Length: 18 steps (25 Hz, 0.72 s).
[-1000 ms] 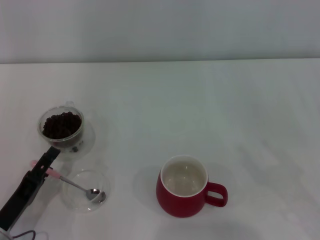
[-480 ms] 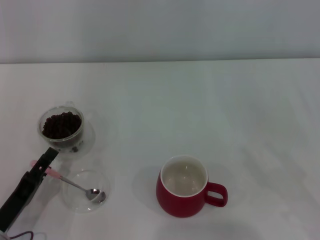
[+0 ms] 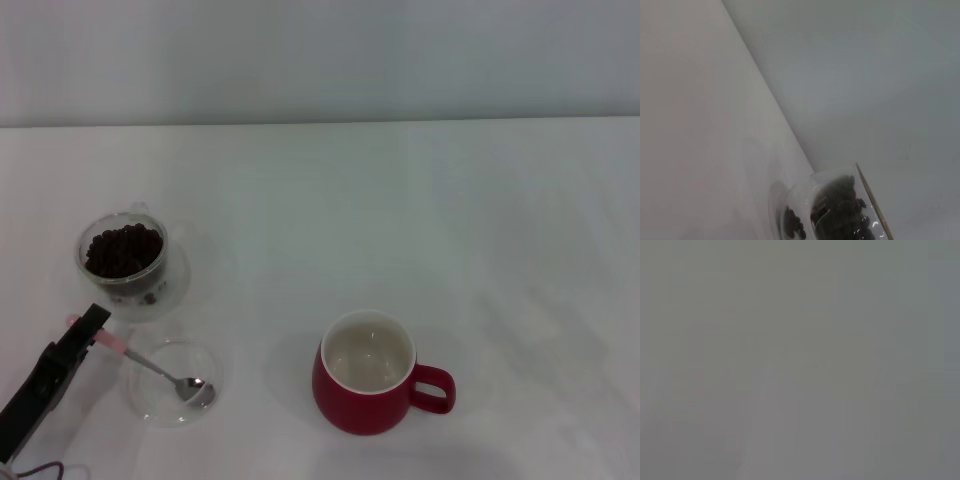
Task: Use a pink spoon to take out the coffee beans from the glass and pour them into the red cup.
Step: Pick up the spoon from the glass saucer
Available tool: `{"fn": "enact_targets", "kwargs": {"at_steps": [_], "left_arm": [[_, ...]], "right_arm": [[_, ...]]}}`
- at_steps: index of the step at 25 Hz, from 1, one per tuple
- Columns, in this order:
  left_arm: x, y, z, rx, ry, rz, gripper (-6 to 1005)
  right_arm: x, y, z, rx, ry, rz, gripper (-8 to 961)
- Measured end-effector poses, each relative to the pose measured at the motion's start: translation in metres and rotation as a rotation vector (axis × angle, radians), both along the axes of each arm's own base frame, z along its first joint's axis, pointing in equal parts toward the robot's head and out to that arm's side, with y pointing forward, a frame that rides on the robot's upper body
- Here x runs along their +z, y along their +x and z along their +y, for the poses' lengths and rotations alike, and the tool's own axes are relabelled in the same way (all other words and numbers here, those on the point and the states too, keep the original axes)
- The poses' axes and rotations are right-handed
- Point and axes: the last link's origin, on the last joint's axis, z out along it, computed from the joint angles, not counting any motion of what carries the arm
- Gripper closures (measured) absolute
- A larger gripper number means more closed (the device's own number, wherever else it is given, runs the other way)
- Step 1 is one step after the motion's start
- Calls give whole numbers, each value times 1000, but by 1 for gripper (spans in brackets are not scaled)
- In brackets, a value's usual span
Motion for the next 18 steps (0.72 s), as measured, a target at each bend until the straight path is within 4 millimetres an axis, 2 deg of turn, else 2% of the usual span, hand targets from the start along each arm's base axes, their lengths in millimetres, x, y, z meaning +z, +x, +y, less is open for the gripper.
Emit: {"fn": "enact_targets", "kwargs": {"at_steps": [4, 15, 18], "left_arm": [[-1, 1, 2, -9, -10, 6, 692], [2, 0, 3, -19, -2, 20, 740], [3, -1, 3, -16, 3, 19, 872]], "right_arm": [[-1, -2, -1, 12, 1, 1, 280], [-2, -4, -1, 25, 6, 5, 281], [-2, -4, 0, 24, 4, 5, 281]]}}
